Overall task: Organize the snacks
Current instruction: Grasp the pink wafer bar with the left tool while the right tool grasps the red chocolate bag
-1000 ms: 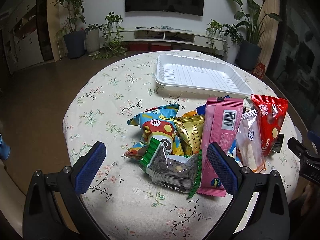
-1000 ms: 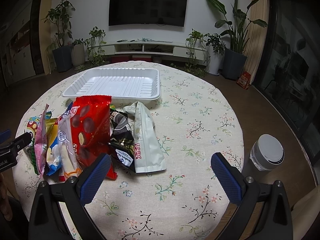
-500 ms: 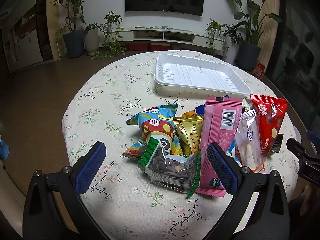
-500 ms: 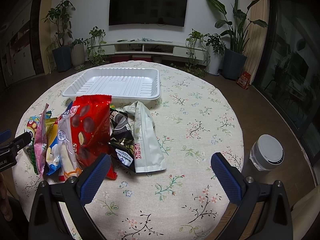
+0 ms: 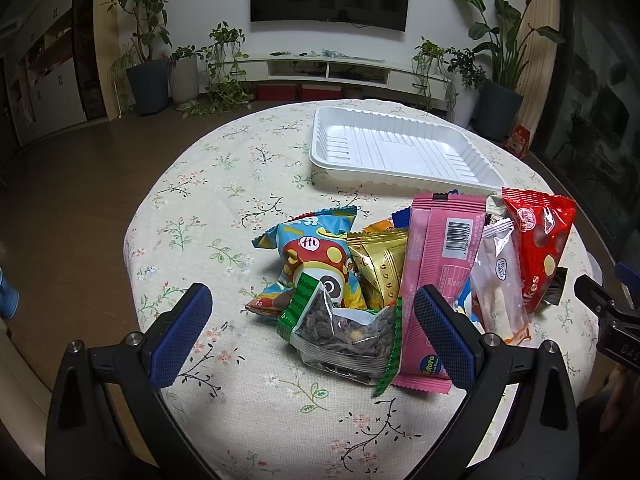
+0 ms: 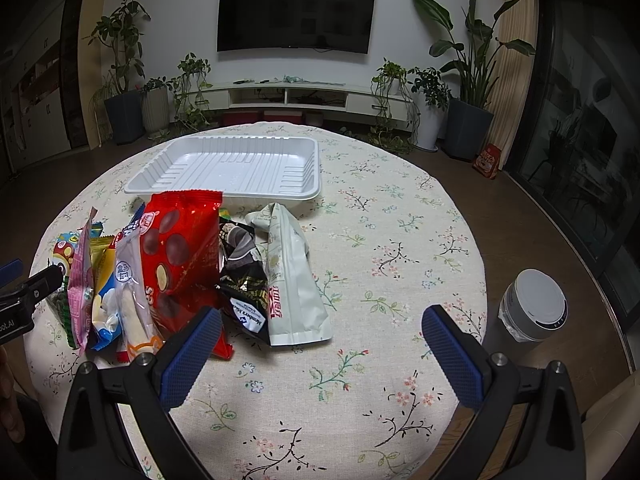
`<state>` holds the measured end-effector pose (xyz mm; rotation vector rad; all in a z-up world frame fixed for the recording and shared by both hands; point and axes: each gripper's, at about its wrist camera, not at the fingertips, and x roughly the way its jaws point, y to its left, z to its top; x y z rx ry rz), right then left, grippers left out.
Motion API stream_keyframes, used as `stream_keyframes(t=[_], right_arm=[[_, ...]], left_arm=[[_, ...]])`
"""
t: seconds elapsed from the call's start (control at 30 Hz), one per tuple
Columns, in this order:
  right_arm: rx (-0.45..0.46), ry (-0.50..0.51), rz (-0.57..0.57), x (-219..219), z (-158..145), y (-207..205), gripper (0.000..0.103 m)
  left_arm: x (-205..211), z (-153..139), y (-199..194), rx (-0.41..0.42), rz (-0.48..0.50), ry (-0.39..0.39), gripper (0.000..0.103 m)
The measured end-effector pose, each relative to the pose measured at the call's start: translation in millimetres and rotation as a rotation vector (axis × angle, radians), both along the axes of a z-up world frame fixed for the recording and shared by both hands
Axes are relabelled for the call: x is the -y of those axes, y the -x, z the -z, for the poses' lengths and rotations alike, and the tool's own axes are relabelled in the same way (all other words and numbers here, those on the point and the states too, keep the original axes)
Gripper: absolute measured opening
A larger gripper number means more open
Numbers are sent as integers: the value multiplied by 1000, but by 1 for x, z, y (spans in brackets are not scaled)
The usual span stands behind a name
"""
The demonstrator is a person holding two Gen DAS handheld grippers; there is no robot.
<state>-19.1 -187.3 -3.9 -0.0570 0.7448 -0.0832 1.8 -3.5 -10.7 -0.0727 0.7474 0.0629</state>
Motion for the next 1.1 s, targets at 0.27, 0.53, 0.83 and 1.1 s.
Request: stream_keyframes(t=[0.27, 0.53, 0.83, 1.1], right_arm=[[0, 1, 0, 0, 0, 0, 103], [0, -1, 1, 2, -1, 0, 103], [12, -73, -16, 6, -6, 2, 103], [17, -233, -75, 5, -10, 1, 102]], left_arm=[[1, 1, 0, -1, 1, 2, 102], [1, 1, 0, -3, 2, 2, 102], [-12, -2, 4, -12, 21, 93, 102], [-16, 5, 8, -162, 221, 247, 102]])
